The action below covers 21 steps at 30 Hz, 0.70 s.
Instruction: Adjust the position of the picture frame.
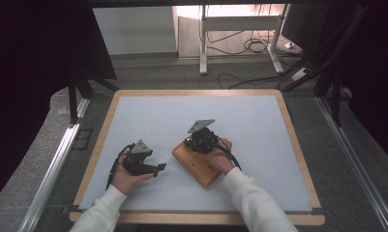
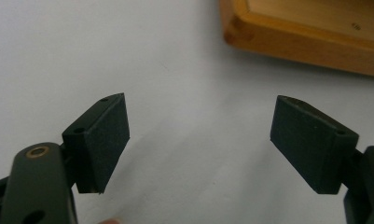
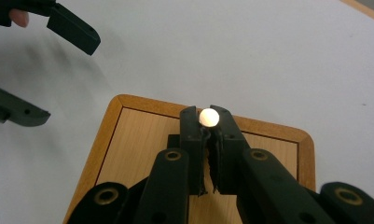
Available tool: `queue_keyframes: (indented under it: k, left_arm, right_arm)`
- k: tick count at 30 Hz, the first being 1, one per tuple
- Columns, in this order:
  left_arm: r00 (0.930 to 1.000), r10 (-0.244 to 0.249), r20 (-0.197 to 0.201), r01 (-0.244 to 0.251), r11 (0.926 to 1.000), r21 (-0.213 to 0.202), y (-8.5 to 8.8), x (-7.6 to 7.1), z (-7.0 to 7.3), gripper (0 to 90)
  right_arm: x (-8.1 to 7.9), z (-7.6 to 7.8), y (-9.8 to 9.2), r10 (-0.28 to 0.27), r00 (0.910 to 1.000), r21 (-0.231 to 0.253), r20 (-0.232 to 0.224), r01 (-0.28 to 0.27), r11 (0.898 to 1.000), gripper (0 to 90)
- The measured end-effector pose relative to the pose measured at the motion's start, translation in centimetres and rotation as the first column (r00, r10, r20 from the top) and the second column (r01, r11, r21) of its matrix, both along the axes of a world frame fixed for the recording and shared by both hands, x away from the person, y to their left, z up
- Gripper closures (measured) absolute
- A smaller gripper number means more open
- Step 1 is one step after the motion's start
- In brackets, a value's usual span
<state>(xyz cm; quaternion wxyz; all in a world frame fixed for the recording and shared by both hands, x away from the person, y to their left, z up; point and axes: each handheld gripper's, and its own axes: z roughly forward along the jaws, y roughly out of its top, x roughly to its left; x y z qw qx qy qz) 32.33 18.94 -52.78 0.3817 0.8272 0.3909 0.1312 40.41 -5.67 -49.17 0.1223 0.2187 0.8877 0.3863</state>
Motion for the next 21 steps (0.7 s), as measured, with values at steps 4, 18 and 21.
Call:
queue_keyframes:
  k: [4, 18, 21]
  left_arm:
    - [1.0, -0.003, 0.002, 0.003, 1.0, 0.003, 0.0, 0.0, 0.0, 19.6]
    - [1.0, -0.006, 0.0, 0.006, 1.0, 0.004, -0.1, 0.0, -0.1, 19.6]
    - [0.9999, -0.01, 0.002, 0.01, 0.9999, 0.01, -0.2, 0.0, -0.1, 19.6]
  right_arm:
    - [0.6, -1.1, 1.1, -0.006, 0.9999, -0.029, -0.014, 0.006, 1.0, 85.0]
    - [-0.5, -0.5, -1.4, -0.065, 0.9979, 0.04, 0.008, 0.064, 0.997, 45.5]
    - [-1.3, 0.3, -3.7, -0.086, 0.9963, 0.053, 0.006, 0.085, 0.995, 44.8]
